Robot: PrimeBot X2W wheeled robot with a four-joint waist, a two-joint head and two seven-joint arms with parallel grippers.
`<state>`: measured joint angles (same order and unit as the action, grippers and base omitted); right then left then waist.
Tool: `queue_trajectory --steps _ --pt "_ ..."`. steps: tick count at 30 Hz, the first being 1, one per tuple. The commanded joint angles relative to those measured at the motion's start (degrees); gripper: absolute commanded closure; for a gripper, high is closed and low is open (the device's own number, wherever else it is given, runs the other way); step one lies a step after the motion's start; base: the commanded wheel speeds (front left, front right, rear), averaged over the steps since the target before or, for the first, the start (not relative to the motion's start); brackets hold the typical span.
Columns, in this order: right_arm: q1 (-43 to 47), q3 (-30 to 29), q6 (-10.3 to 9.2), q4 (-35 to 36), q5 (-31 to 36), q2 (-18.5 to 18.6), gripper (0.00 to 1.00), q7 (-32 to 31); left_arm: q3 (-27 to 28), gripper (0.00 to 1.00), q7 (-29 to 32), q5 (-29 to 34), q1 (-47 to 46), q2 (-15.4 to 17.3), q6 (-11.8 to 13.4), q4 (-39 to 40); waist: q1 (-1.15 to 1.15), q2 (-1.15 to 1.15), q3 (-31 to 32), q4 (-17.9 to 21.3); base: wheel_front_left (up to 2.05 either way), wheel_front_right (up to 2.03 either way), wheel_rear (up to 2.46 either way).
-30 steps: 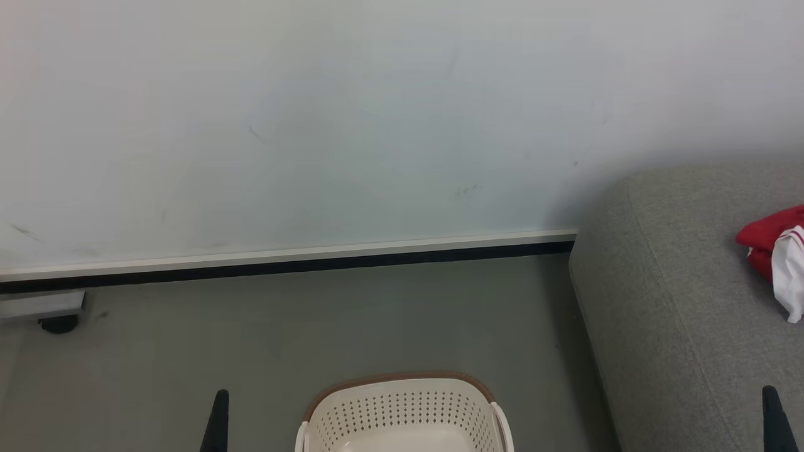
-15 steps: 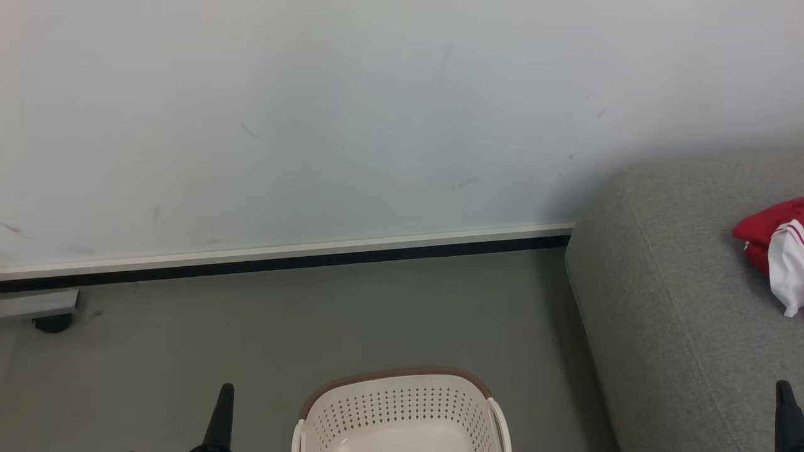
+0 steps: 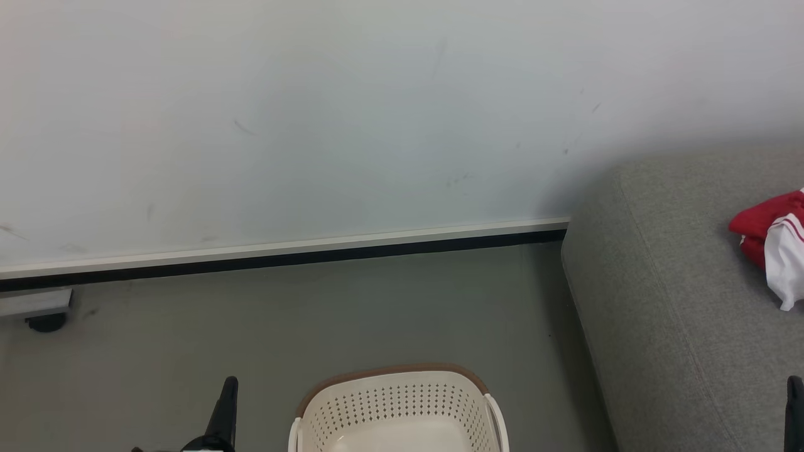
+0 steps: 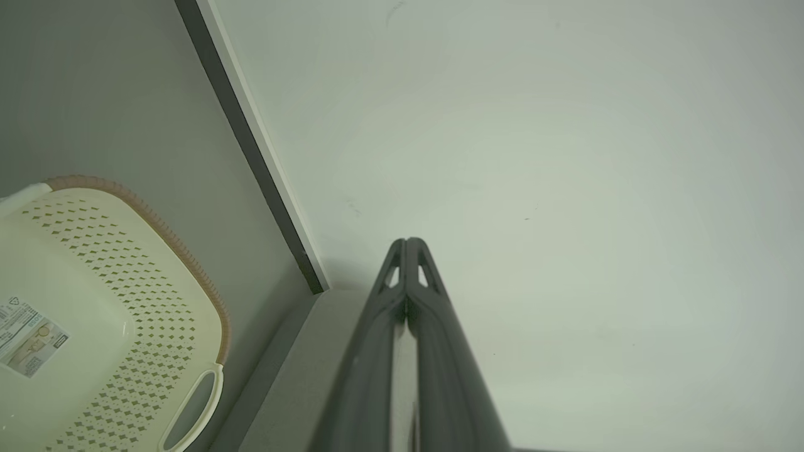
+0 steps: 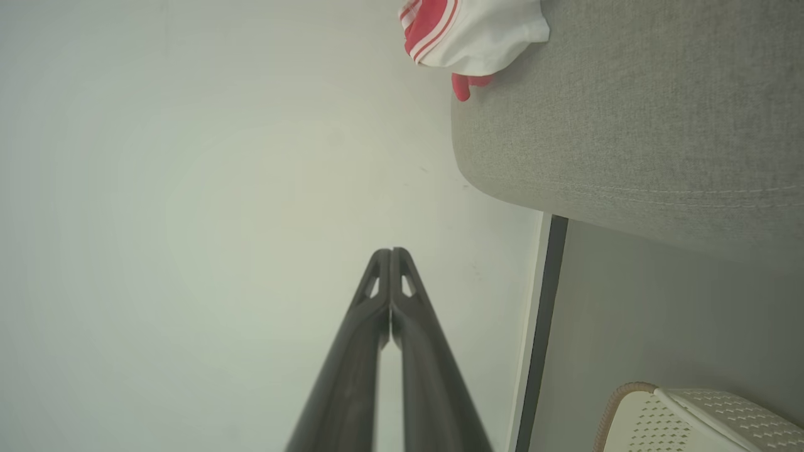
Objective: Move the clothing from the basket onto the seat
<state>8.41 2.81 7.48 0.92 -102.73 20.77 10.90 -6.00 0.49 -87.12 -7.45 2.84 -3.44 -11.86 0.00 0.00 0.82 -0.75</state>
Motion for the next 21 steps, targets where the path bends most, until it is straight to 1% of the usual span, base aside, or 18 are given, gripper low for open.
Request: queue_trajectory --steps 1,17,21 --pt "-0.71 0.12 0.02 0.48 -1.86 0.87 1.00 0.25 -0.06 1.00 0.41 -1.64 -1.28 0.06 -0.10 -0.10 0.00 0.00 -0.10 0.10 0.00 0.00 0.00" --pt "-0.44 0.64 0.01 1.26 -10.57 2.85 1.00 0.80 -0.59 1.00 1.62 -7.29 -2.25 0.07 0.07 -0.57 0.00 0.00 -0.77 0.73 0.00 0.00 0.00" --pt "-0.38 0.74 0.01 1.30 -10.42 2.99 1.00 0.98 -0.59 1.00 1.56 -7.27 -2.01 0.07 0.08 -0.56 0.00 0.00 -0.80 0.75 0.00 0.00 0.00"
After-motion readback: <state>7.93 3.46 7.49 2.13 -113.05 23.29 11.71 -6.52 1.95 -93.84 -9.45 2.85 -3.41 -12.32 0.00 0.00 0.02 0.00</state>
